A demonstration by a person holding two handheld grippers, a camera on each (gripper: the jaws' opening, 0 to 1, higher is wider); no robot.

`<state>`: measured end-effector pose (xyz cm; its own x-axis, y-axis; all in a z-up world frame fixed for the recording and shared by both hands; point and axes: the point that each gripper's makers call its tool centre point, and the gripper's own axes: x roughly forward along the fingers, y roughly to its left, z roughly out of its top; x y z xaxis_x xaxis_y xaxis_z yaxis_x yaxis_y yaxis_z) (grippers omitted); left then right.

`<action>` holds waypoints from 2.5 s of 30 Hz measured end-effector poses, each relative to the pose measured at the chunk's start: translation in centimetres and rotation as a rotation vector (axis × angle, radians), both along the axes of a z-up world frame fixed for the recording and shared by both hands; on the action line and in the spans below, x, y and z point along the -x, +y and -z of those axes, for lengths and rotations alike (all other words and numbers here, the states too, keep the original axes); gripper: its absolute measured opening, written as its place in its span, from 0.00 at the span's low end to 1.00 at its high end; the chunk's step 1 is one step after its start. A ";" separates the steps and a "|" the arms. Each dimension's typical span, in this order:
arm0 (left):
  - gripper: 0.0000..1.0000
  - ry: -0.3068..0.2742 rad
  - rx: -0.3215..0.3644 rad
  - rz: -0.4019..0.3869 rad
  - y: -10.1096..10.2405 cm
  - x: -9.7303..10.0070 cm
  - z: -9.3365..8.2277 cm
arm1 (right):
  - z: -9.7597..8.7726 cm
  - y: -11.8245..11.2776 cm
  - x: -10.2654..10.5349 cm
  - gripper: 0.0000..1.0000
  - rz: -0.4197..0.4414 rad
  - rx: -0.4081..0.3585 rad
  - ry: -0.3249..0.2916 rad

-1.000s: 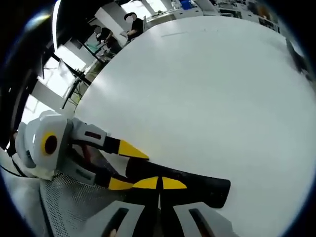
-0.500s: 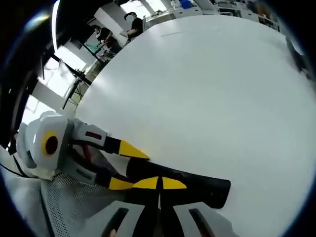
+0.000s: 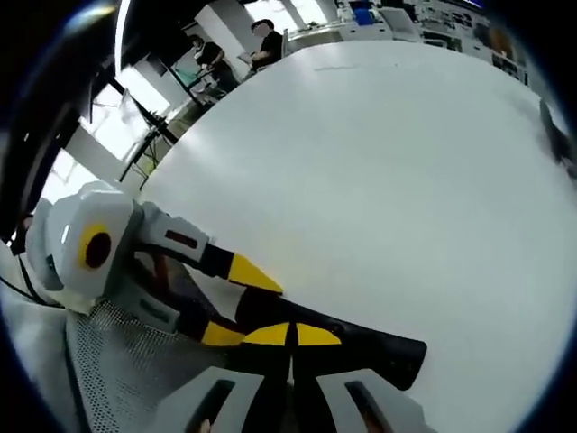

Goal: Press the specified remote control buttons in sequence, fully releasing each button before pressing the next.

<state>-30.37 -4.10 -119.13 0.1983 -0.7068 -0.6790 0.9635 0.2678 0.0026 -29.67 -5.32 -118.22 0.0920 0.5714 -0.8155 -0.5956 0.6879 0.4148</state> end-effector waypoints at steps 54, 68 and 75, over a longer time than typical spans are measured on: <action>0.25 -0.001 0.008 -0.024 -0.5 -0.2 0.0 | -3.1 0.0 -2.1 0.00 0.028 -0.065 -0.185; 0.25 0.004 0.001 -0.019 -0.5 -0.1 -0.1 | -10.8 -6.3 -4.8 0.18 0.302 -0.077 -0.575; 0.25 0.006 0.004 0.001 -0.2 -0.6 -0.2 | -11.4 -9.0 -4.9 0.58 0.381 0.012 -0.699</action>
